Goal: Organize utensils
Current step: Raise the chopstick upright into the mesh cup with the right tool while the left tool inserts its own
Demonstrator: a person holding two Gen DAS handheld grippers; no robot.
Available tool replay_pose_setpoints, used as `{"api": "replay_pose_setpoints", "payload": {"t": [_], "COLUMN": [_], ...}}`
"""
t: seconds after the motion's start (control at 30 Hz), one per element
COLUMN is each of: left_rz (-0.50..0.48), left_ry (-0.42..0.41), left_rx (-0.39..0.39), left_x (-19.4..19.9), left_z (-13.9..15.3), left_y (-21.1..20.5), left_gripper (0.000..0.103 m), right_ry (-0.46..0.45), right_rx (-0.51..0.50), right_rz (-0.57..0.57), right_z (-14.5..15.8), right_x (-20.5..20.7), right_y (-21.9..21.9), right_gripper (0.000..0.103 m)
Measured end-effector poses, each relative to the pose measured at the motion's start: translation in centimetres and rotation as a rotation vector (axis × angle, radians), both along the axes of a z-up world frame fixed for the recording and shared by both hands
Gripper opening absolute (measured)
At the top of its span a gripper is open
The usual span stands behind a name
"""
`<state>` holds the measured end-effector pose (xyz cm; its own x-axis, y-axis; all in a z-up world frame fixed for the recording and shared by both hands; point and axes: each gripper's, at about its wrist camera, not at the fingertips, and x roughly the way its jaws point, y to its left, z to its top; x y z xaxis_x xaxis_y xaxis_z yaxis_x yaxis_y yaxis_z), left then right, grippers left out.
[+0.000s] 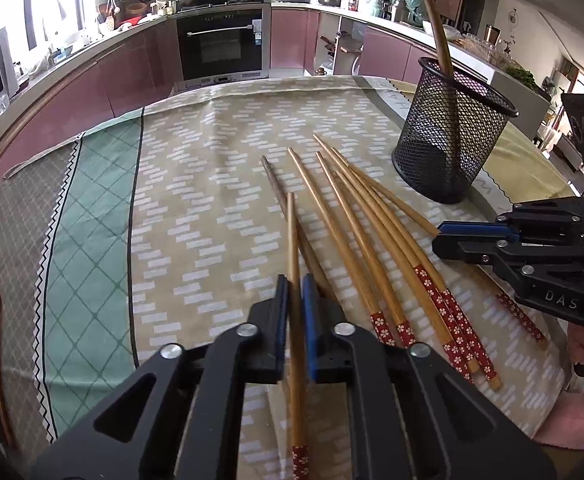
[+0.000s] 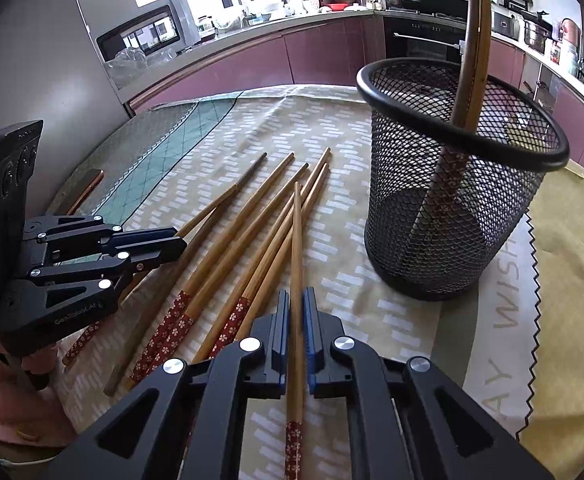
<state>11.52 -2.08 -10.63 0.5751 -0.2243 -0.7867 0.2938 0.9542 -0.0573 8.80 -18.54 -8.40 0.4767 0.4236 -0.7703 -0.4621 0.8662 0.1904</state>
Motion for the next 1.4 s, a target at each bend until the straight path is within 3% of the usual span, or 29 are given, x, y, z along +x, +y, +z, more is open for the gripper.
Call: {"api": "replay_pose_setpoints", "payload": {"t": [0.77,1.17,1.4], "left_rz": [-0.168,-0.19,-0.21], "left_ry": [-0.193,-0.312,-0.367], "left_rx": [-0.267,-0.377,-0.403], "left_x": [-2.7,-0.9,0.7], "left_z": [11.9,16.8,19.7], "left_y": [0.5,-0.8,-2.8], "left_gripper": [0.007,0.007,0.007], "right_ry": [-0.215,-0.34,-0.395], "right_rx": [0.242,0.277,0.272], "right_rz": [-0.081,-0.102,-0.108], "right_z": [8.5,13.4,15.7], "right_x": [-2.8,-1.7,-0.3], "right_y": [-7.0,-9.0,-10.1], "right_gripper": [0.006,0.006,0.006]}}
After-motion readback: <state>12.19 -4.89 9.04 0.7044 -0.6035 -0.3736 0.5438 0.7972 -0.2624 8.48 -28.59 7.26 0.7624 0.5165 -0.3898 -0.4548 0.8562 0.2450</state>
